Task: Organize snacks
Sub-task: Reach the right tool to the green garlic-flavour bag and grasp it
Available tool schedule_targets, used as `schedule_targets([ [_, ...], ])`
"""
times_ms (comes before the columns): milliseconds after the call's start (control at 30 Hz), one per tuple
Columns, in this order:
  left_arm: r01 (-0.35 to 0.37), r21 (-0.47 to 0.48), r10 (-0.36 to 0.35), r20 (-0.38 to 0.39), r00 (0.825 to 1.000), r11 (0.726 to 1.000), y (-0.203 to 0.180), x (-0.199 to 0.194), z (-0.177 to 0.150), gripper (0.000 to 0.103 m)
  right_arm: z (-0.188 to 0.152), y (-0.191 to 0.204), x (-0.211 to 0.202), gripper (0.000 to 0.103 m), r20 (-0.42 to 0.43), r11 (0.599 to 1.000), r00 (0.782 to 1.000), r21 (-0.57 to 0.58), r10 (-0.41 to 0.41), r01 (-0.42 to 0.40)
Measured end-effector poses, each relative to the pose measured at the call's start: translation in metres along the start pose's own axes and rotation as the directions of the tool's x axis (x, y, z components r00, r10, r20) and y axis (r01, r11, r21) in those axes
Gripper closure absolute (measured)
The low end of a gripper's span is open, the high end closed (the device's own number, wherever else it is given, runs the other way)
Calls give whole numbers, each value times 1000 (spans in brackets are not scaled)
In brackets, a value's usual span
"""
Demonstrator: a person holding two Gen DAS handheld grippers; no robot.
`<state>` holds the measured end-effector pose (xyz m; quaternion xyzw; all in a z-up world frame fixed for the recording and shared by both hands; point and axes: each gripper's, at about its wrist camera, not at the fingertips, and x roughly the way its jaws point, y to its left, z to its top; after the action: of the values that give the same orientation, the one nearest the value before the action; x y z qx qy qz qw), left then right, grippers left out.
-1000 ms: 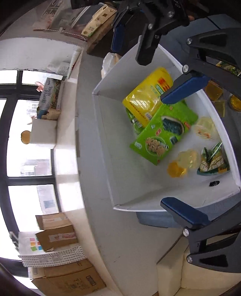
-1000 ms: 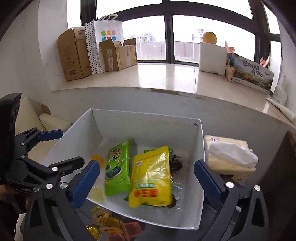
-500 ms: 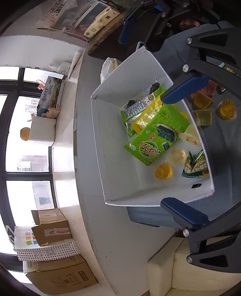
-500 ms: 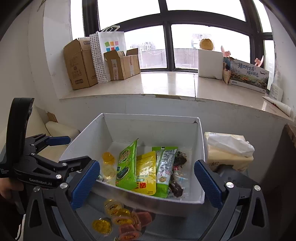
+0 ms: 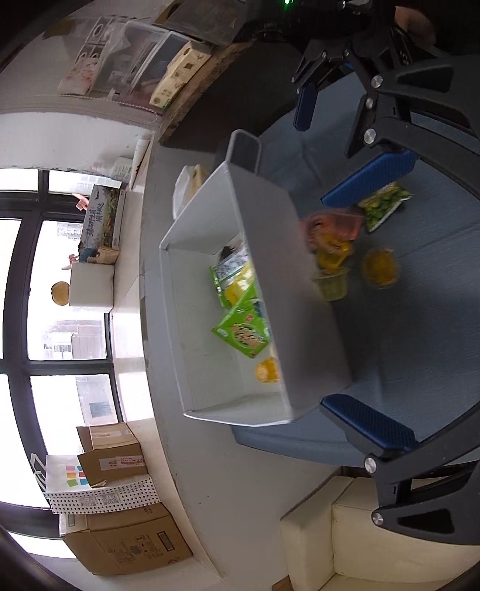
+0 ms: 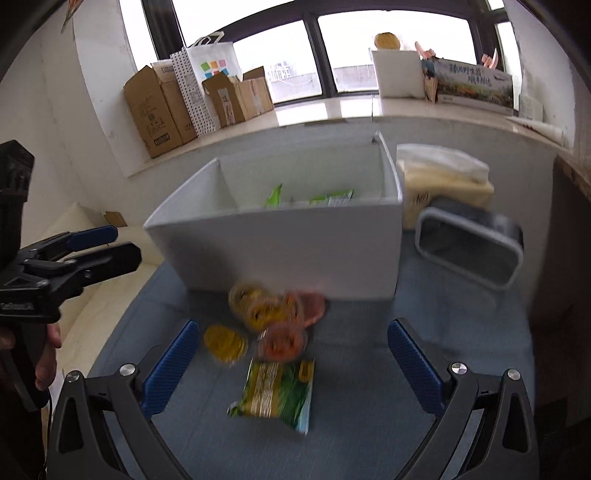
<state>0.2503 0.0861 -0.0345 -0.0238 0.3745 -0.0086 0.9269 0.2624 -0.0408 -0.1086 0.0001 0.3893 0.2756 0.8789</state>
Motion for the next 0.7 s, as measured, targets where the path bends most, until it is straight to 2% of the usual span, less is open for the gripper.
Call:
schedule_targets([
  [133,28,-40,-28,-9,1000,999,-2,-14,-30,0,-20,14,7,0,-22,999,1000,-38,-8,7],
  [267,29,-70,-31,-31,999,997,3,-19,-54,0,-33,20,23,0,-66,1000,998,-30,-5,3],
  [533,25,-104,-33,-80,996,994,17,-12,-78,0,-44,19,52,0,-114,1000,993,-15,-29,28],
  [567,28,-106,-37,-82,996,994,17,-11,-80,0,-45,17,54,6,-120,1000,993,-7,-22,21],
  [600,31,-109,-40,-84,996,994,17,-10,-81,0,-46,15,58,16,-134,1000,991,2,-31,31],
  [633,32,-109,-41,-86,995,994,17,-9,-81,0,-47,14,57,18,-120,999,992,-12,-47,46],
  [700,31,-105,-41,-90,995,994,16,-6,-81,0,-47,16,58,37,-119,996,989,-43,-85,80],
])
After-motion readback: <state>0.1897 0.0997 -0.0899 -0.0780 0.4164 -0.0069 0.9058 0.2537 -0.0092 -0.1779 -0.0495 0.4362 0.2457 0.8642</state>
